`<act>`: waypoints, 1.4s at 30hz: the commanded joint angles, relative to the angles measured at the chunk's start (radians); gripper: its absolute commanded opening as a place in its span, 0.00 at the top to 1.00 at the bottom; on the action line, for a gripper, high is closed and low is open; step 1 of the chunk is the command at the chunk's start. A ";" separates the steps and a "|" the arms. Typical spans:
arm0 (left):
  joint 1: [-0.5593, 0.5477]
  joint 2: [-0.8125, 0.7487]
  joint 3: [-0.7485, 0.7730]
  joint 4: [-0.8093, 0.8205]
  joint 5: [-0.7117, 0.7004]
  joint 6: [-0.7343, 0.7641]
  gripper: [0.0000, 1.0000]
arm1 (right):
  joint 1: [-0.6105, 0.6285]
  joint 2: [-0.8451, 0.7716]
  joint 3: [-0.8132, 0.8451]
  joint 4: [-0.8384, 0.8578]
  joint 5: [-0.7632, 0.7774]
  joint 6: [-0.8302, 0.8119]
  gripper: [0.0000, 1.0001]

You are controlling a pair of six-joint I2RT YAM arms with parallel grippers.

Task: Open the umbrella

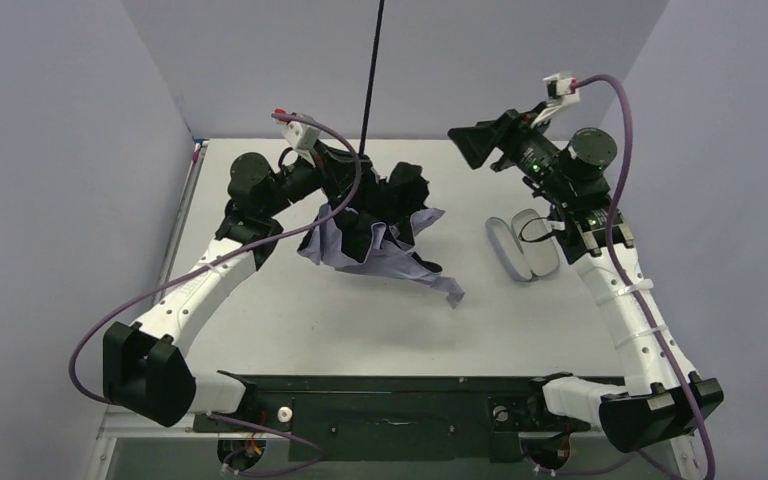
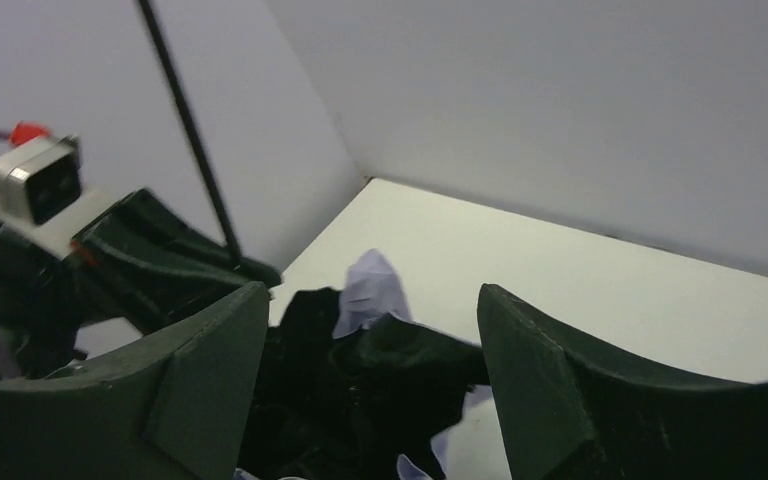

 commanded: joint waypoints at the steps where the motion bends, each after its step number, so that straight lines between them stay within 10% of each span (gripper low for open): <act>1: -0.007 0.002 0.025 0.216 0.025 -0.163 1.00 | 0.144 -0.029 0.036 0.048 0.022 -0.121 0.29; 17: -0.152 -0.001 0.011 0.243 0.060 -0.096 1.00 | 0.386 0.162 0.134 0.108 0.090 -0.134 0.36; 24: -0.157 -0.027 -0.011 0.093 0.105 0.025 1.00 | 0.397 0.164 0.085 0.066 0.147 -0.204 0.95; 31: -0.090 -0.102 -0.110 -0.256 0.125 0.318 0.34 | 0.398 0.127 0.018 0.076 0.150 -0.331 1.00; 35: -0.078 -0.131 -0.179 -0.506 0.068 0.652 0.30 | 0.398 0.116 -0.012 0.100 0.141 -0.381 1.00; 42: 0.043 -0.110 -0.299 -0.597 -0.009 0.777 0.46 | 0.392 0.082 -0.067 0.103 0.138 -0.484 1.00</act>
